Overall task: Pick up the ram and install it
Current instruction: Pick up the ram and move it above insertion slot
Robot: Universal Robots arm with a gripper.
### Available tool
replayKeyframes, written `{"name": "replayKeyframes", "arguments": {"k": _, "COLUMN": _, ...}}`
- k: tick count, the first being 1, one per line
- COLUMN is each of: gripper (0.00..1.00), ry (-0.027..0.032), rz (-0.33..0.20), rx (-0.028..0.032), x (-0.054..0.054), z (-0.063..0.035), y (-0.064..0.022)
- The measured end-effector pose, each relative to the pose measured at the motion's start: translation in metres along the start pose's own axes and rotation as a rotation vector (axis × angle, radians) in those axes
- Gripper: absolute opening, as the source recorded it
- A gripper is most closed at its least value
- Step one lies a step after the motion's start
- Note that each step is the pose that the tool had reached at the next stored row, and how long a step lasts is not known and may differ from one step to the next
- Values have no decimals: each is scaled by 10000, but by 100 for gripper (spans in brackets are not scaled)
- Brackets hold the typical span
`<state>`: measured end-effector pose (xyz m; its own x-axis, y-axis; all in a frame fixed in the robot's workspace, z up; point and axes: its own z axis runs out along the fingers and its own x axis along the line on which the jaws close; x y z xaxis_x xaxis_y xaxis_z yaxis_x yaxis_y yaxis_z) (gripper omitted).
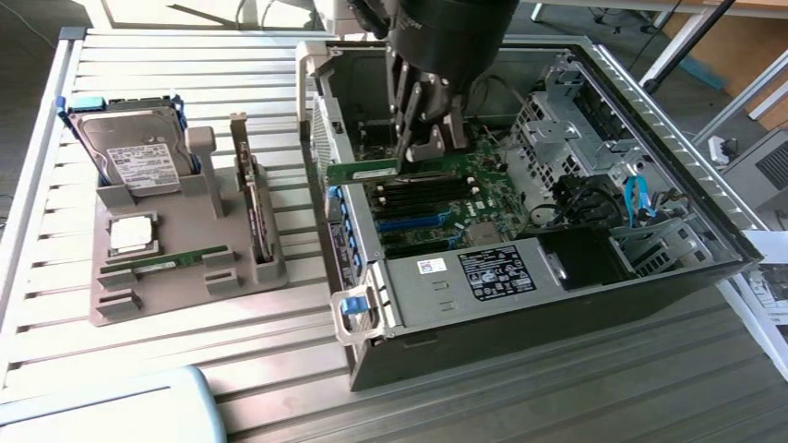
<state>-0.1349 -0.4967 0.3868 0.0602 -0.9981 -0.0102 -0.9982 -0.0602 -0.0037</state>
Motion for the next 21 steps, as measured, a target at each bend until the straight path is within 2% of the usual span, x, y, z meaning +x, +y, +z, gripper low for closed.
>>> {"name": "replayKeyframes", "arguments": {"k": 7, "gripper": 14, "ry": 0, "rz": 20, "rx": 1, "x": 16, "z": 1, "y": -267}}
{"name": "replayKeyframes", "arguments": {"k": 21, "gripper": 14, "ry": 0, "rz": 60, "rx": 1, "x": 45, "z": 8, "y": -742}}
